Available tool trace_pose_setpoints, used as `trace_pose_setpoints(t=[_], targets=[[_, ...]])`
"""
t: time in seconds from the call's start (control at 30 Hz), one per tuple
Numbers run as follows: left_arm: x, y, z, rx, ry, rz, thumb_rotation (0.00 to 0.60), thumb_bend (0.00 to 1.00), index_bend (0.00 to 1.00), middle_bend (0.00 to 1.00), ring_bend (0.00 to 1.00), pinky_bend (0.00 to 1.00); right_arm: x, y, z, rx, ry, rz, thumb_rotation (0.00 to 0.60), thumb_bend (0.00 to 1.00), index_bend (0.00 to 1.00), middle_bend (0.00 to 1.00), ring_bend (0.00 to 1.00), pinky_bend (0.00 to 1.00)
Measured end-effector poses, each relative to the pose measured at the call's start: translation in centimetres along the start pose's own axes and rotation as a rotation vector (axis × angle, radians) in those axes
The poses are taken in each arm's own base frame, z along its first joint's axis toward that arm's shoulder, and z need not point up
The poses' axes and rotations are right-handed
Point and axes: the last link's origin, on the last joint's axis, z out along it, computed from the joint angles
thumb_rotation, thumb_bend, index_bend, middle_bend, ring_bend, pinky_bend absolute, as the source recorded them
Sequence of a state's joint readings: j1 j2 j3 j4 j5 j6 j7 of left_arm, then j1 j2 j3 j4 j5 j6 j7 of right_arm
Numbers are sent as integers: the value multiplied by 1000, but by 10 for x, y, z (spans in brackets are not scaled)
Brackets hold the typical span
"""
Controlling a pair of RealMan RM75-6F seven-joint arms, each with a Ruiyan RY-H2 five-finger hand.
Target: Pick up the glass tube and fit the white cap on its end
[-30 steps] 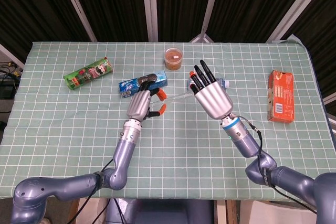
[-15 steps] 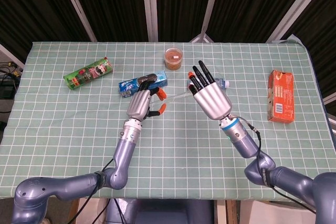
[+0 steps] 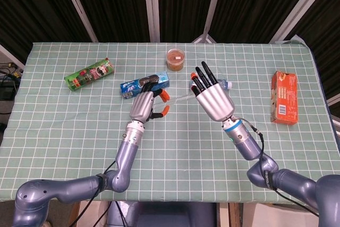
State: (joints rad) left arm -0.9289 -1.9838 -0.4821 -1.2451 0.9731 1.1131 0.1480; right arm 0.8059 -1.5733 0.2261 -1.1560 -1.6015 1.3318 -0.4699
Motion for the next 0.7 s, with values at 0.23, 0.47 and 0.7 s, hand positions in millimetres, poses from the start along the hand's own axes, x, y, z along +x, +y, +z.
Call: trace_pose_setpoints(t=[0.23, 0.47, 0.7], targets=[[0, 2, 0, -5, 3, -2, 600, 636, 564, 547, 121, 0, 0, 1, 1, -5, 0, -3, 600, 320, 667, 285, 165, 47], [-3, 2, 0, 1, 5, -3, 600, 636, 564, 547, 122, 0, -1, 0, -1, -6, -1, -1, 600, 320, 668, 285, 165, 47], [-4, 3, 0, 4, 7, -9, 600, 636, 564, 547, 131, 0, 0, 1, -1, -6, 4, -2, 600, 320, 667, 285, 165, 47]])
